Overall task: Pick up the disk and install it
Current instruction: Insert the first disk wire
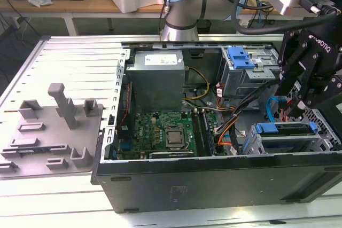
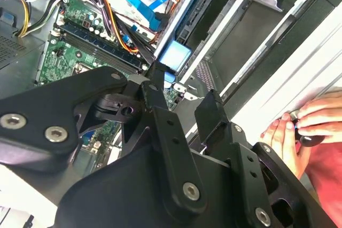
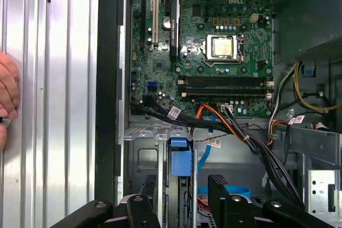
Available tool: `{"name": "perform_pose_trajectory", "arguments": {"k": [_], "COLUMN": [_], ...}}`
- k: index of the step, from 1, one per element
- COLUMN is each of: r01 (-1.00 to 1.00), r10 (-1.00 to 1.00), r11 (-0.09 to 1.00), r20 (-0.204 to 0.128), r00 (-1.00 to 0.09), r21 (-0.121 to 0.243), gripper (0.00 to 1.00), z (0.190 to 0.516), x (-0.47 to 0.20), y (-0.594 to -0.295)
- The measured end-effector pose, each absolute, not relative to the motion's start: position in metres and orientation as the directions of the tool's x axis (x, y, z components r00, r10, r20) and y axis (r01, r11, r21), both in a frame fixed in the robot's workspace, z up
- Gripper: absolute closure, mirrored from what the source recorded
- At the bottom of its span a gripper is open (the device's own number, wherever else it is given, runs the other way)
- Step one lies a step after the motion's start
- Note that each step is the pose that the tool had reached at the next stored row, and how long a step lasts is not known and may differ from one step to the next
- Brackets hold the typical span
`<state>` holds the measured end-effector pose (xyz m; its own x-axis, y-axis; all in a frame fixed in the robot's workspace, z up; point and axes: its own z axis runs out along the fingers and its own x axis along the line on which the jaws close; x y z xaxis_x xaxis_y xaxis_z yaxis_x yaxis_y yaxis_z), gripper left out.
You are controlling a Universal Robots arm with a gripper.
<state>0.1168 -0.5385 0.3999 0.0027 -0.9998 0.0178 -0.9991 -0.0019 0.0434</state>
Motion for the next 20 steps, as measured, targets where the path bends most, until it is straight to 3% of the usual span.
{"name": "perform_pose_trajectory", "arguments": {"k": [13, 20], "r01": [-0.998, -0.998], "r10": [-0.999, -0.991], "r11": [0.039, 0.055], "r20": [0.026, 0.122], "r00": [-0.038, -0.050], "r21": [0.041, 0.036], "gripper": [0.49, 0.49], "z": [0.400, 0.400], "x": [0.119, 0.126], "y": [-0.528, -0.522]}}
